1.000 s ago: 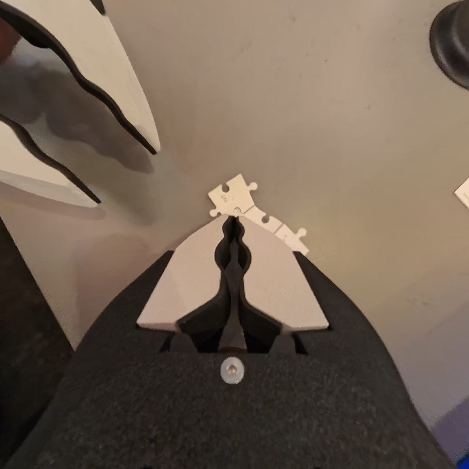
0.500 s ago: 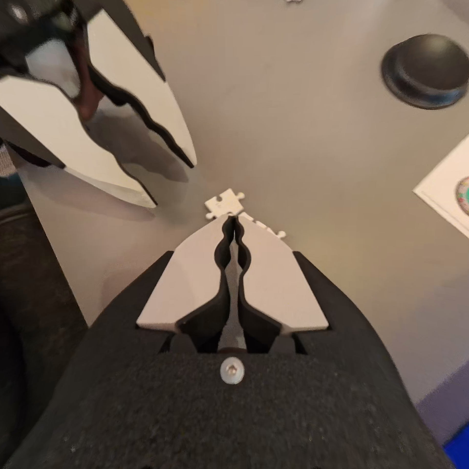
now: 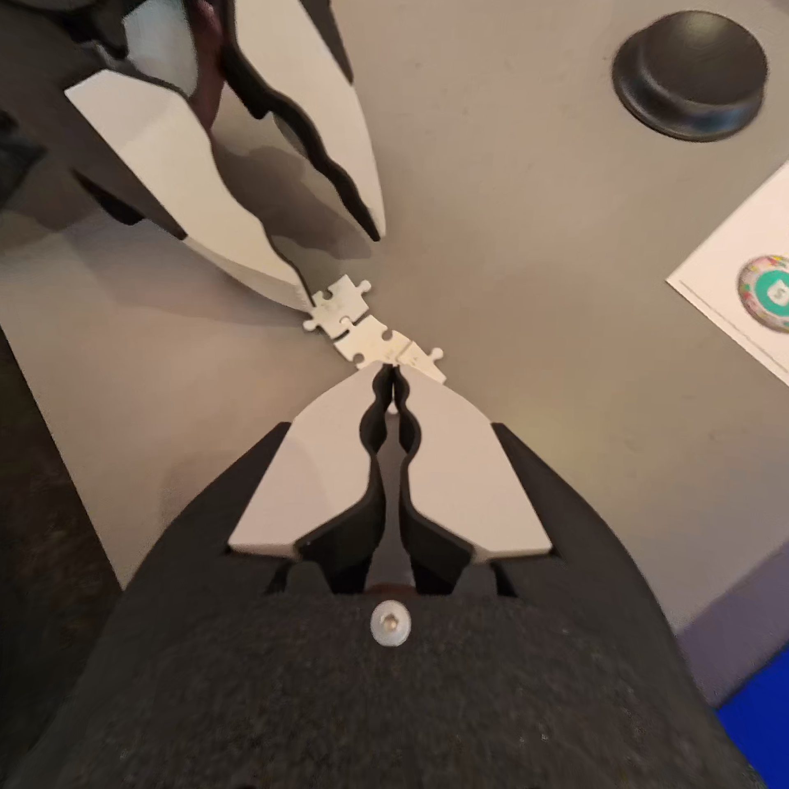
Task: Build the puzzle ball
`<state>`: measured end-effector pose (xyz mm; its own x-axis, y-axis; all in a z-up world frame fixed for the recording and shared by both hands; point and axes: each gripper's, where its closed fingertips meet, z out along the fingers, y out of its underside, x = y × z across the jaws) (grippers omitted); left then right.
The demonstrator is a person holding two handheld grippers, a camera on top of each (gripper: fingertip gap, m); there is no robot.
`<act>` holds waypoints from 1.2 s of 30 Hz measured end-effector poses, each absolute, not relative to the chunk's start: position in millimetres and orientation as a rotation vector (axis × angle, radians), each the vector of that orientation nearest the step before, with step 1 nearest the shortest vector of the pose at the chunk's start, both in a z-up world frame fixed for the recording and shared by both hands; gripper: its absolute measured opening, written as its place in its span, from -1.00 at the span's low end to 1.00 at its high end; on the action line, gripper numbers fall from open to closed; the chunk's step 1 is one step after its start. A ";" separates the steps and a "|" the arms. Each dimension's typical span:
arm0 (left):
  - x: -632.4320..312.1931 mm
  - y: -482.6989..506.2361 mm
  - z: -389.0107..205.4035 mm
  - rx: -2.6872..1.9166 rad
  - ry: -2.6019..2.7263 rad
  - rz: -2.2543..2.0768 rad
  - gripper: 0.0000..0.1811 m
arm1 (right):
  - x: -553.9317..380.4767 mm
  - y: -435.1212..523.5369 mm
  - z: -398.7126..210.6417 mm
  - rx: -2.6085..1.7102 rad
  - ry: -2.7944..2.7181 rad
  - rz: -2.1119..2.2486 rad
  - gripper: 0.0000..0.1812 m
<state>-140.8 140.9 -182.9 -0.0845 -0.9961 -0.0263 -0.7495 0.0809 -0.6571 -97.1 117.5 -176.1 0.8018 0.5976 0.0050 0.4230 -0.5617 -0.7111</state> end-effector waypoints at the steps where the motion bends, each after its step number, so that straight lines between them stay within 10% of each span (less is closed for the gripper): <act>1: -140.8 141.2 -182.3 -1.721 1.883 -0.686 -0.51 | -101.0 119.3 -179.0 -2.259 -0.764 0.310 -1.00; 36: -199.5 109.2 -165.2 -1.796 1.683 -0.754 -0.54 | -96.2 125.0 -184.7 -2.338 -0.775 0.135 -1.00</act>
